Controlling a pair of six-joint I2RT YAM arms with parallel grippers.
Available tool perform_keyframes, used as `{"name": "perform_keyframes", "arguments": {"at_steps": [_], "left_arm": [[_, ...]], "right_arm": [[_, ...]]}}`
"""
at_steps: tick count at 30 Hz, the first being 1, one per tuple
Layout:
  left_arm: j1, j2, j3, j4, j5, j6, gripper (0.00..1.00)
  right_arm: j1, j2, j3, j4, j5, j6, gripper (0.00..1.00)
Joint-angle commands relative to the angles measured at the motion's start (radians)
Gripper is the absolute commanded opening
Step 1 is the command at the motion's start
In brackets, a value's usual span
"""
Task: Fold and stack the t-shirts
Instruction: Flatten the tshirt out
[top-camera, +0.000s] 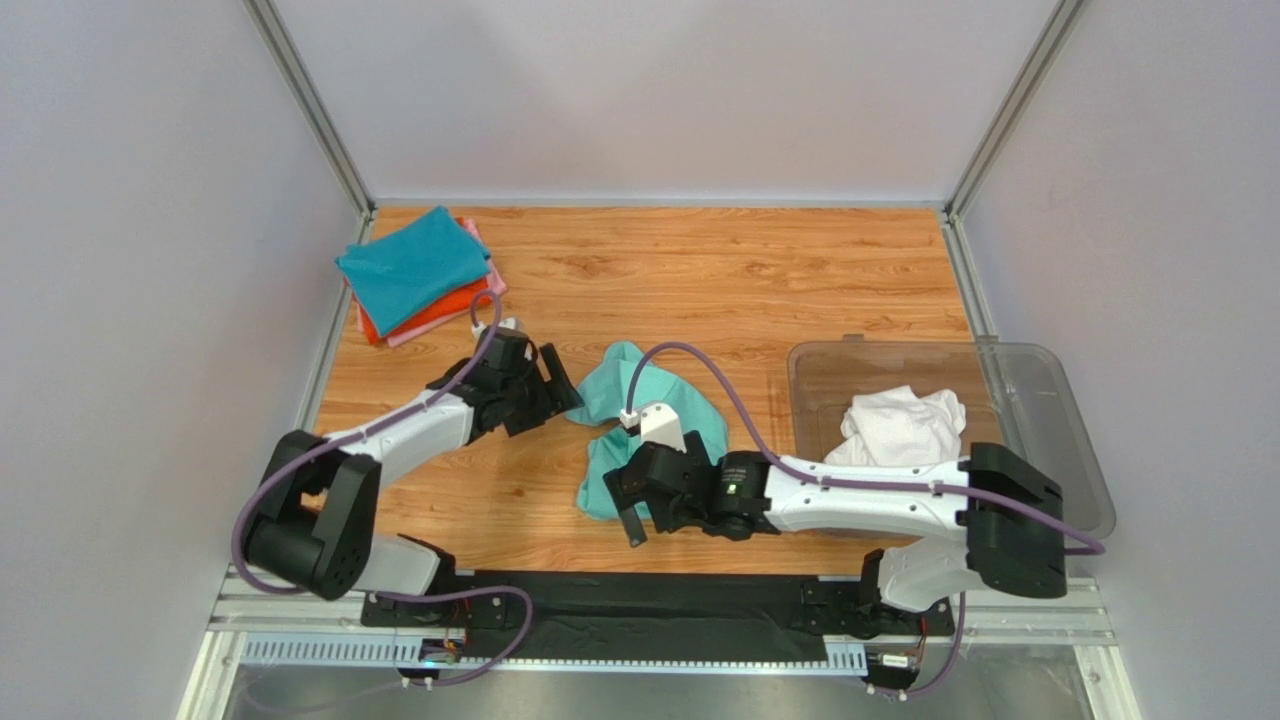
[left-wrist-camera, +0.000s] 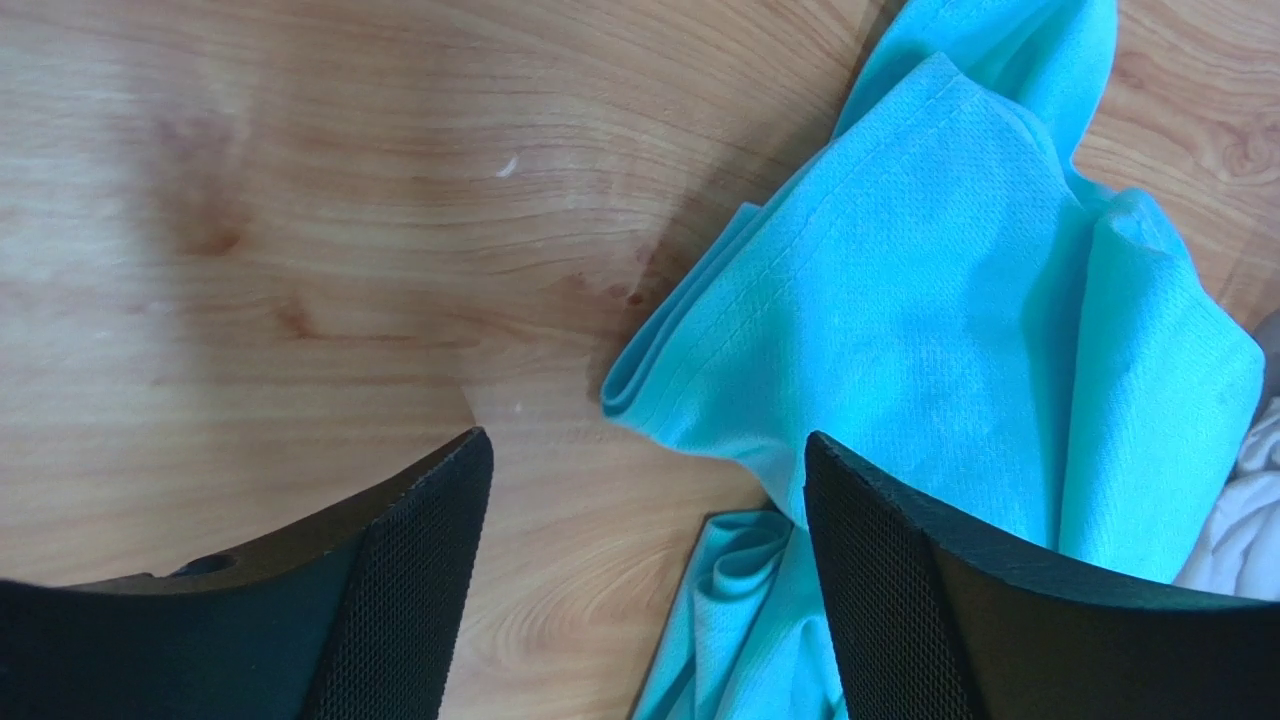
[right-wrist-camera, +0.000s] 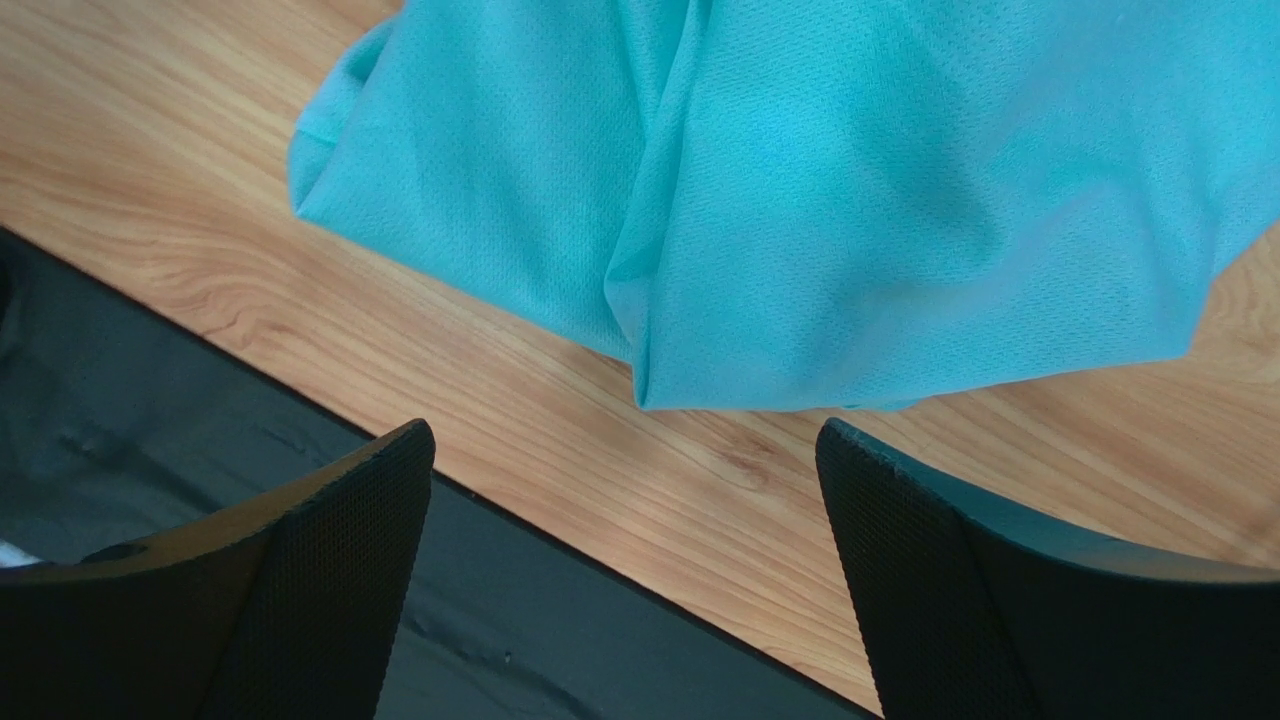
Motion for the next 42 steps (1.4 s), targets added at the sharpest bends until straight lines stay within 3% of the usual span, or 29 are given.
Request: {"name": "perform_keyframes", "arguments": {"at_steps": [1, 8, 12, 16, 17, 23, 24, 29, 30, 37, 42], "left_arm": [[-0.003, 0.082, 0.043, 0.08, 0.067, 0.008, 0.82], [-0.003, 0.228, 0.069, 0.171, 0.15, -0.018, 0.66], [-0.004, 0.291, 0.063, 0.241, 0.217, -0.04, 0.39], [-0.004, 0.312, 0.06, 0.266, 0.254, -0.041, 0.11], [-0.004, 0.309, 0.06, 0.263, 0.253, -0.043, 0.0], [-0.004, 0.221, 0.057, 0.232, 0.22, -0.012, 0.0], [-0.003, 0.205, 0.054, 0.217, 0.213, -0.006, 0.0], [-0.003, 0.063, 0.014, 0.189, 0.148, 0.029, 0.0], [-0.003, 0.038, -0.004, 0.182, 0.142, 0.034, 0.0], [-0.004, -0.253, -0.057, 0.048, 0.049, 0.066, 0.0], [-0.004, -0.574, -0.011, -0.112, -0.008, 0.069, 0.0]], "right_arm": [[0.018, 0.056, 0.054, 0.018, 0.12, 0.126, 0.98], [0.024, 0.102, 0.056, -0.005, 0.205, 0.267, 0.85], [0.024, 0.102, 0.036, -0.003, 0.24, 0.309, 0.69], [0.024, 0.118, 0.037, -0.027, 0.242, 0.324, 0.62], [0.022, 0.13, 0.04, -0.035, 0.245, 0.33, 0.61], [0.022, 0.158, 0.042, -0.081, 0.263, 0.37, 0.54], [0.022, 0.156, 0.043, -0.089, 0.268, 0.378, 0.39], [0.022, 0.101, 0.014, -0.115, 0.308, 0.399, 0.11], [0.022, 0.089, 0.008, -0.117, 0.311, 0.399, 0.0], [0.022, -0.078, 0.011, -0.176, 0.354, 0.312, 0.0], [0.022, -0.223, 0.109, -0.277, 0.458, 0.174, 0.0]]}}
